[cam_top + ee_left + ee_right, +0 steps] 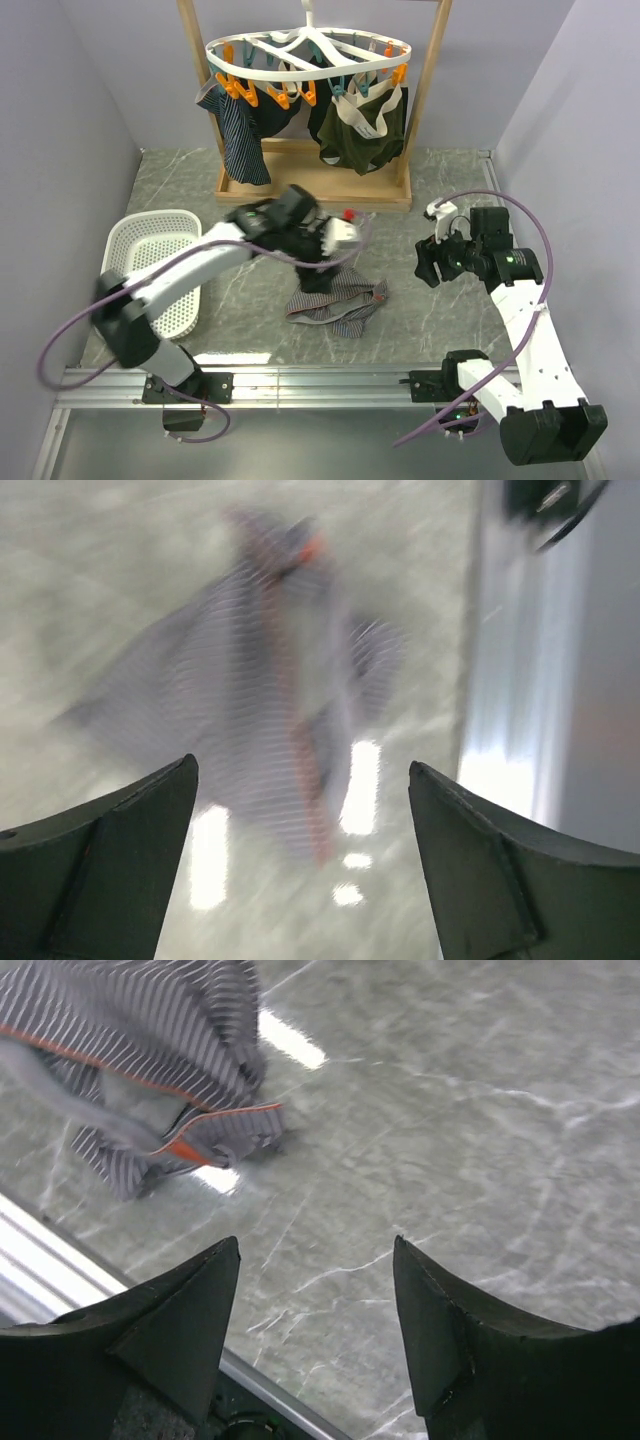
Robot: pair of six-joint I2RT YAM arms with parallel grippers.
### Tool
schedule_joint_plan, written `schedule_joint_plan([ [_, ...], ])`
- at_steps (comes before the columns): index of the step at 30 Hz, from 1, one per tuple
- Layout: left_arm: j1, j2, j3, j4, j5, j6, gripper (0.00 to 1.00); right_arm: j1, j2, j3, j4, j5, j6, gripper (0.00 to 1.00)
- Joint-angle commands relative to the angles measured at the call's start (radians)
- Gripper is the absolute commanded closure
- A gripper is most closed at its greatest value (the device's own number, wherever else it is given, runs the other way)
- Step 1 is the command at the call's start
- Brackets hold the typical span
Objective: Clip the underwear to the hanger
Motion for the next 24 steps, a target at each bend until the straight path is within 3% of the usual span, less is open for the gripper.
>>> schedule_joint_plan([
  [1,0.047,-0.194,-0.116,-0.087,-0.052,0.320,0.10,0.013,0.015,-0.011,-0.040,-0.099,-0.085,0.30],
  [4,0.048,-0.333,-0.316,-0.061,-0.085,0.605,0.10,0.041,0.069,-0.025,-0.016,-0.050,-0.074,0.31],
  [8,0.040,-0.435,-0.575,0.014,-0.144,0.831,0.11,0.055,0.144,-0.016,-0.025,0.007,-0.063,0.32],
  [11,0.040,-0.433,-0.661,0.103,-0.175,0.933,0.12,0.058,0.180,-0.003,-0.037,0.015,-0.054,0.32],
  [19,0.034,-0.360,-0.795,0.344,-0.233,1.069,0.14,0.066,0.232,0.007,-0.042,0.048,-0.039,0.31],
  [24,0.018,-0.292,-0.805,0.441,-0.220,1.033,0.17,0.066,0.239,0.009,-0.031,0.042,-0.025,0.30],
])
